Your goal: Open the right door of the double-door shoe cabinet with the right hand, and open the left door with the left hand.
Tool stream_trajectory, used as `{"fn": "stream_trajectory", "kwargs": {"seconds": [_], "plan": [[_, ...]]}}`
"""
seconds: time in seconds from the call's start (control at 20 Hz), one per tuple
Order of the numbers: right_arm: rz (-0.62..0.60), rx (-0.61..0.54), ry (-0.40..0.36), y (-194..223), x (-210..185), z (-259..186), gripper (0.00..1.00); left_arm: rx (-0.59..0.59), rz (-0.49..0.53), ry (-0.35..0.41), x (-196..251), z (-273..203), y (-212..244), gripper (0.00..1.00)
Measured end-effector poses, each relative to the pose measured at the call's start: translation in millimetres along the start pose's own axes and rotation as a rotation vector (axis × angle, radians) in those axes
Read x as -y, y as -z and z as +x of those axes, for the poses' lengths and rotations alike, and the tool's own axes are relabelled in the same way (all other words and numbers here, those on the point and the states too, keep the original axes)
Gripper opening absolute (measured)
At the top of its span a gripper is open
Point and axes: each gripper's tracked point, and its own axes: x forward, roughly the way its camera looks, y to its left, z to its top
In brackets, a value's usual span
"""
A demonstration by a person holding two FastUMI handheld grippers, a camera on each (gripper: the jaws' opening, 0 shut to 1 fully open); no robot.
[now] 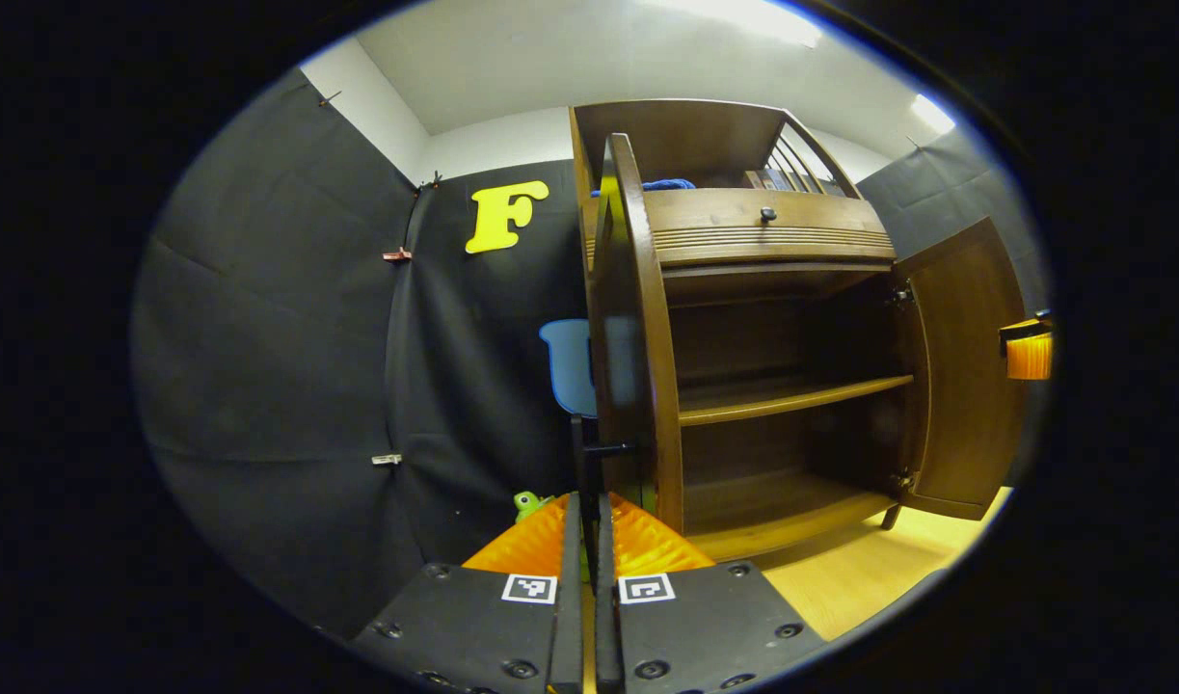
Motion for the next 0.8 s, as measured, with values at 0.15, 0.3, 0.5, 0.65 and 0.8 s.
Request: {"fn": "stream_trajectory", "kwargs": {"seconds": [0.15,0.3,0.5,0.65,0.8], "plan": [[0.002,-0.004,-0.011,0.7,-4.3,4.9,0.97,0.023,0.021,-0.035,-11.6,-9.9,-9.6,0.05],[0.0,-0.005,-0.01,3.0,-2.6,7.5,0.97,0.045,0.001,-0.015,-1.3,-22.2,-24.0,0.1],[0.002,-0.018,0.024,7.3,11.1,5.4,0.97,0.077,-0.034,0.11,48.0,-45.5,-55.2,0.05],[0.001,-0.018,0.075,7.2,27.0,0.5,0.97,0.071,-0.077,0.214,85.8,-53.5,-71.2,0.05],[-0.001,-0.006,0.119,1.6,36.4,-7.8,0.96,0.071,-0.092,0.298,117.9,-53.0,-82.3,0.27]]}}
